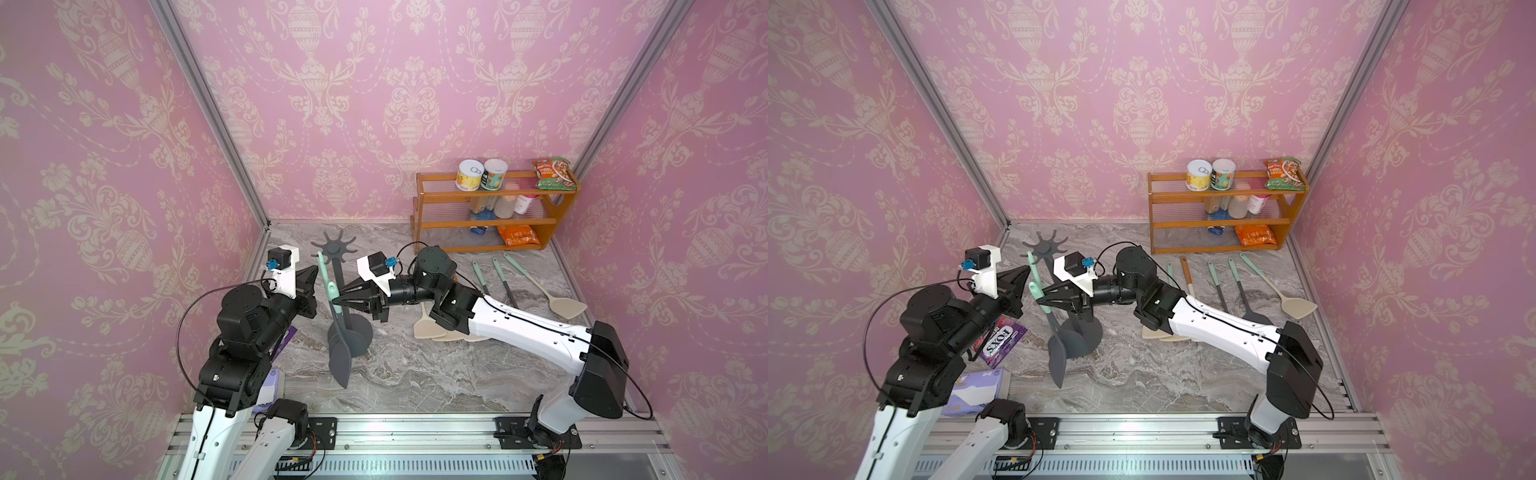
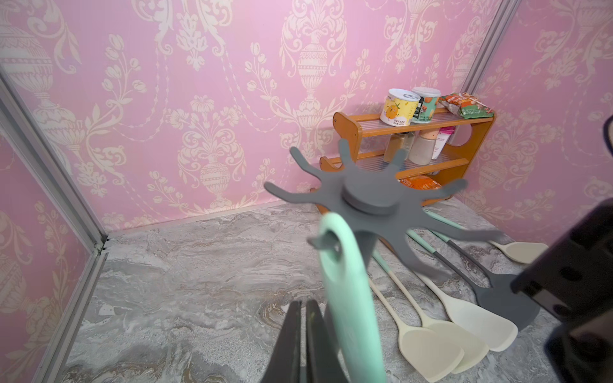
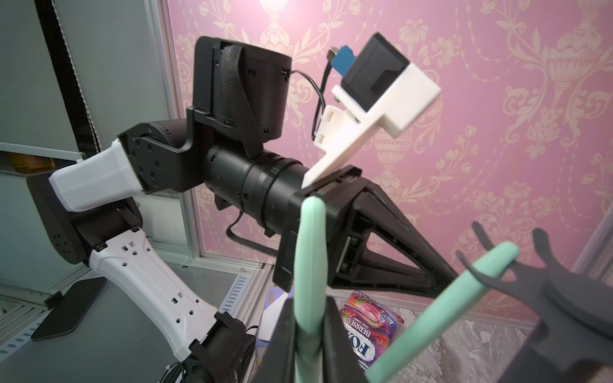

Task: Take the spatula off the kitchen utensil rack
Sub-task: Take off the spatula from the rack.

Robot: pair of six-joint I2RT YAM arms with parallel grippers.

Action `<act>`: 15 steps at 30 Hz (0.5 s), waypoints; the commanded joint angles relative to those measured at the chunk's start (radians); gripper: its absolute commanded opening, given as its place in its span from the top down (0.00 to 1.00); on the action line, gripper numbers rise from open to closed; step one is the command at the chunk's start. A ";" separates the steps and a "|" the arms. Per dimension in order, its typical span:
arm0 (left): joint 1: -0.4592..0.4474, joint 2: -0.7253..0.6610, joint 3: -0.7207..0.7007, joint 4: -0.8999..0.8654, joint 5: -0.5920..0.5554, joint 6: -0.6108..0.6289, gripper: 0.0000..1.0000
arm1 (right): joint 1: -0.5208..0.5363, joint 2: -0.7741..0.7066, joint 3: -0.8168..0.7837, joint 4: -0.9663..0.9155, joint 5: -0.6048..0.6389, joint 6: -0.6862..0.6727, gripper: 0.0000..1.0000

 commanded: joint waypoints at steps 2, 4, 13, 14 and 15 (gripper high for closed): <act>0.003 -0.002 -0.015 0.006 -0.021 -0.016 0.90 | -0.001 -0.008 0.031 -0.028 -0.049 -0.020 1.00; 0.004 -0.006 -0.015 0.011 -0.019 -0.015 0.89 | -0.001 -0.006 0.037 -0.028 -0.058 -0.011 1.00; 0.004 -0.044 -0.028 0.020 -0.062 -0.024 0.72 | -0.001 -0.035 -0.022 -0.110 0.210 -0.114 1.00; 0.005 -0.048 -0.028 0.020 -0.068 -0.022 0.70 | -0.004 -0.038 -0.037 -0.103 0.238 -0.118 1.00; 0.004 -0.051 -0.027 0.016 -0.074 -0.020 0.67 | -0.011 -0.043 -0.056 -0.088 0.251 -0.117 1.00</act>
